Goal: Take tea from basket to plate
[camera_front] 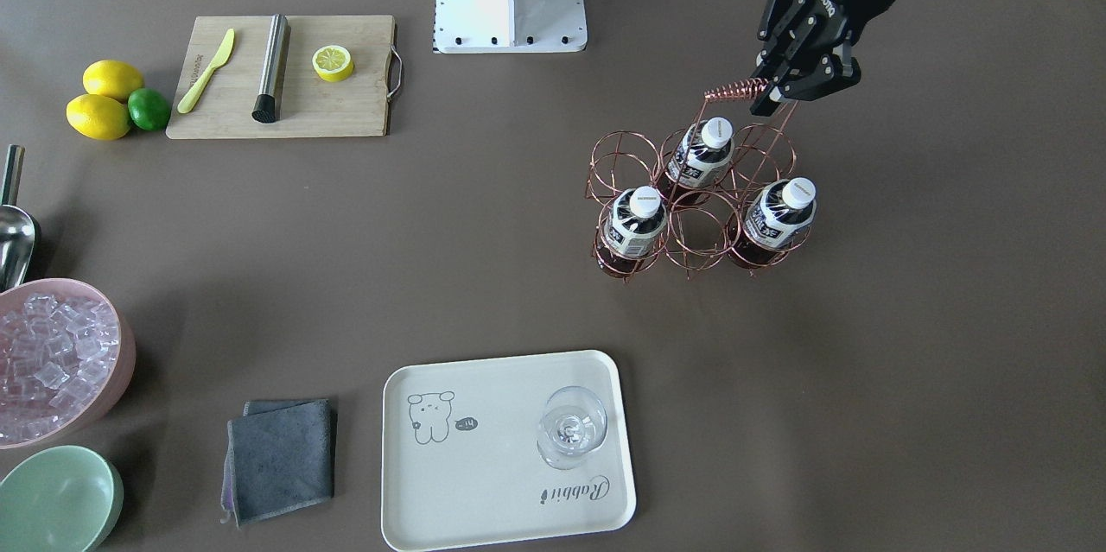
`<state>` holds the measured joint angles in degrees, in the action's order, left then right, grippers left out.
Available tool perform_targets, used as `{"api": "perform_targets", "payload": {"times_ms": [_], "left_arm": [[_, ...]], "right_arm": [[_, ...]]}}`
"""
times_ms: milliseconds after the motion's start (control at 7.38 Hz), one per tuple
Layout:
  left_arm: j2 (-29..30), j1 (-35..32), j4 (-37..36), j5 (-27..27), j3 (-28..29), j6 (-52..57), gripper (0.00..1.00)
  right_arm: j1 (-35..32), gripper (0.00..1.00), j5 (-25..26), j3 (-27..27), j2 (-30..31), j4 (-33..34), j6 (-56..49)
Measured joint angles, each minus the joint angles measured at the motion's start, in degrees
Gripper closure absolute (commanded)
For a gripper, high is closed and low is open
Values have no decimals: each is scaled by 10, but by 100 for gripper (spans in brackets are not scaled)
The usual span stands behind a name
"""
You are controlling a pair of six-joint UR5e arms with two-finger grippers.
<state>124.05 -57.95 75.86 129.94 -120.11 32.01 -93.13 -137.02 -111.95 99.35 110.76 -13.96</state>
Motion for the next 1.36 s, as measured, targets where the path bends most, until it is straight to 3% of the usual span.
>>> {"api": "perform_targets", "payload": {"times_ms": [271,949,1355], "left_arm": [[32,47,1,-38,0,-27,100],[48,133,69,-56,-1,-177,100],[86,195,72,-121,-1,-241,100]], "right_arm": [[0,0,0,0,0,0,0],[-1,0,0,0,0,0,0],[-4,0,0,0,1,0,0]]}}
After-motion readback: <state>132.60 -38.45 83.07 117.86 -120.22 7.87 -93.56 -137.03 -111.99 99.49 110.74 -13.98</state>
